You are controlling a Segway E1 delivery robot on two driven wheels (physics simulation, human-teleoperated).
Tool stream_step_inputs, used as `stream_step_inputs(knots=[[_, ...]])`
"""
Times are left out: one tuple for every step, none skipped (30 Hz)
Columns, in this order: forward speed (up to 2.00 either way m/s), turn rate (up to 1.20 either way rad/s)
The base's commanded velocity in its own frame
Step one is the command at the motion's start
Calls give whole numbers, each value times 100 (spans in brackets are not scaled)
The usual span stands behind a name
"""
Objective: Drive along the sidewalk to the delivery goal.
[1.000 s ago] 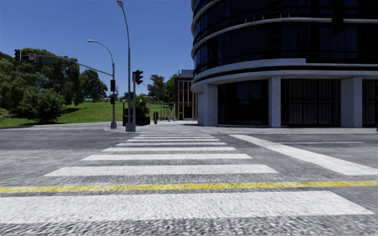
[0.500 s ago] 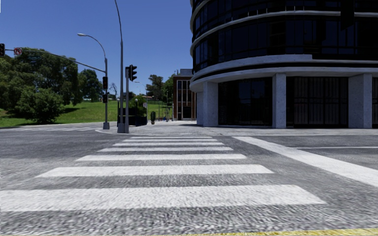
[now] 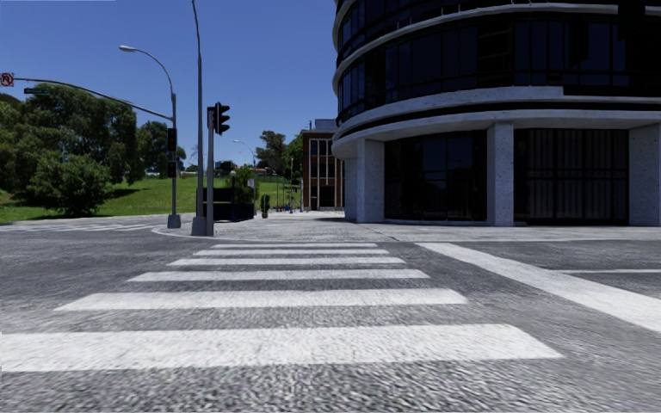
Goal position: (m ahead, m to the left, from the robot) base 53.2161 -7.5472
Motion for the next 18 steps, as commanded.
stream_step_inputs(knots=[[200, 0], [200, 0], [200, 0], [200, 0], [200, 0], [200, 0], [200, 0], [200, 0], [200, 0], [200, 0], [200, 0], [200, 0], [200, 0], [200, 0], [200, 0], [200, 0], [200, 0], [200, 0]])
